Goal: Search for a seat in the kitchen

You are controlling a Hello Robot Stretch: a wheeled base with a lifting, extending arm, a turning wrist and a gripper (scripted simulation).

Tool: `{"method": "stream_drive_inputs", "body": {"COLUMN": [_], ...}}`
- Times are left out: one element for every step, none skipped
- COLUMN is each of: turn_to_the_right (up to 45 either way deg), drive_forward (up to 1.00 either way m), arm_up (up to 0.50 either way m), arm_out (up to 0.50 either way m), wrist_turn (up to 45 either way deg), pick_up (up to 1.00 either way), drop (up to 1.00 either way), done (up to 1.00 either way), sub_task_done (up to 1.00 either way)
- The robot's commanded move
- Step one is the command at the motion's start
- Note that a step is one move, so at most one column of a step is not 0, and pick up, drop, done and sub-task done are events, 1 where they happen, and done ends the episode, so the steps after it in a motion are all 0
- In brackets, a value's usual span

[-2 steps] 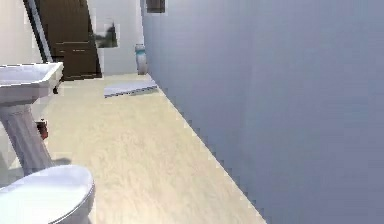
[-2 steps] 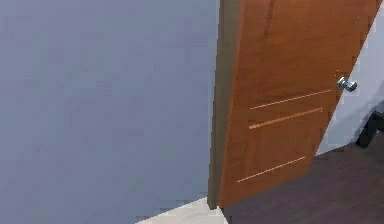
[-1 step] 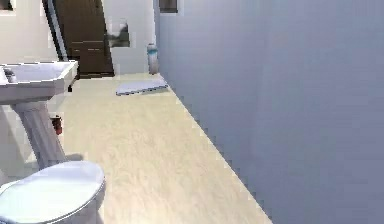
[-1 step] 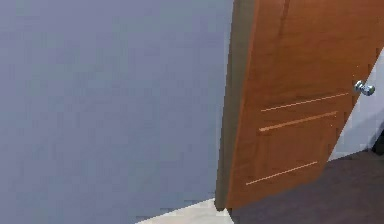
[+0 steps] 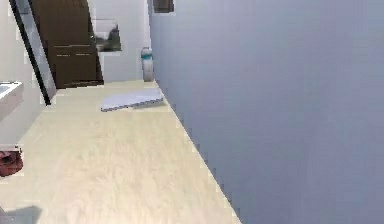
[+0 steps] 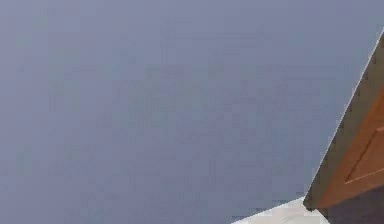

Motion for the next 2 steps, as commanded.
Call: {"method": "stream_drive_inputs", "body": {"turn_to_the_right": [-18.0, 0.0], "drive_forward": [0.0, 0.8], "arm_up": [0.0, 0.0], "arm_out": [0.0, 0.0], "wrist_turn": [0.0, 0.0], "pick_up": [0.0, 0.0], "drop": [0.0, 0.0], "done": [0.0, 0.0], "sub_task_done": [0.0, 0.0]}}
